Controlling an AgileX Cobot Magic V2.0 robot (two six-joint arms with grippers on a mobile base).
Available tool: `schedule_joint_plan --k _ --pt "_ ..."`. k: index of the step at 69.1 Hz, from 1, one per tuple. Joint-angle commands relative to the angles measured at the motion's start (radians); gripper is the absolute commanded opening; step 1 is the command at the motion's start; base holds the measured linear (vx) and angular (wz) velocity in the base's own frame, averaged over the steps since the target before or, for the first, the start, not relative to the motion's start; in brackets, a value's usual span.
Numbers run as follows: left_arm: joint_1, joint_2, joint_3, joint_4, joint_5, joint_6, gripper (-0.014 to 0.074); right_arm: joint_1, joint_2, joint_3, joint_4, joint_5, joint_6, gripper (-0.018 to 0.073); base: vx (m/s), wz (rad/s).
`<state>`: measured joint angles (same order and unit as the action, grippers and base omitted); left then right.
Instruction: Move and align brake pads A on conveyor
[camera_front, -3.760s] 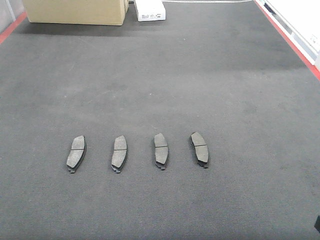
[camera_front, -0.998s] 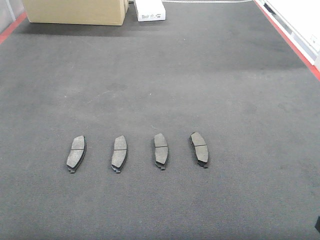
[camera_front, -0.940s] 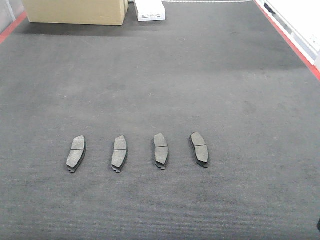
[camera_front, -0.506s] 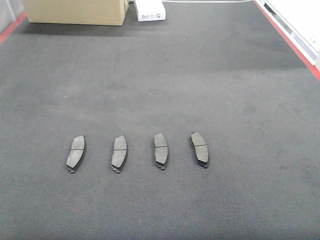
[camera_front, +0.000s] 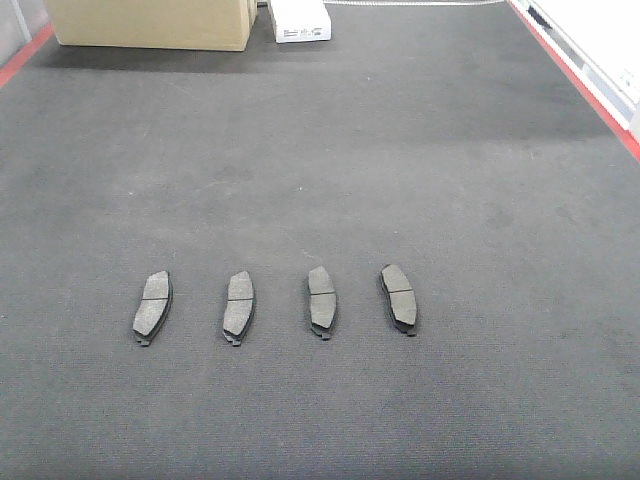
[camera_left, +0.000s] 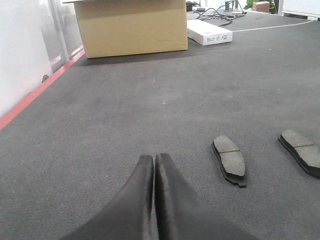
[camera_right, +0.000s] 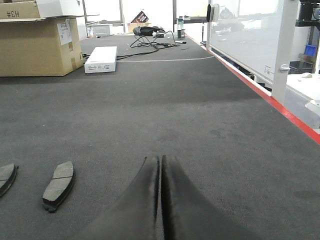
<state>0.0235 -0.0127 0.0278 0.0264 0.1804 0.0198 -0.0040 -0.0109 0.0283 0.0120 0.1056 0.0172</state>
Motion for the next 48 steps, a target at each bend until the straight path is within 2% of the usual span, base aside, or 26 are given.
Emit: schedule_joint_plan --k 1,48 --pt "-0.002 -0.014 0.025 -0.009 -0.078 -0.006 -0.0006 -0.005 -0.015 0.003 -0.003 -0.073 -0.004 -0.0009 0.00 0.00" --pt "-0.002 -0.014 0.025 -0.009 -0.078 -0.006 -0.0006 -0.005 -0.015 0.003 -0.003 -0.073 -0.004 -0.0009 0.00 0.00"
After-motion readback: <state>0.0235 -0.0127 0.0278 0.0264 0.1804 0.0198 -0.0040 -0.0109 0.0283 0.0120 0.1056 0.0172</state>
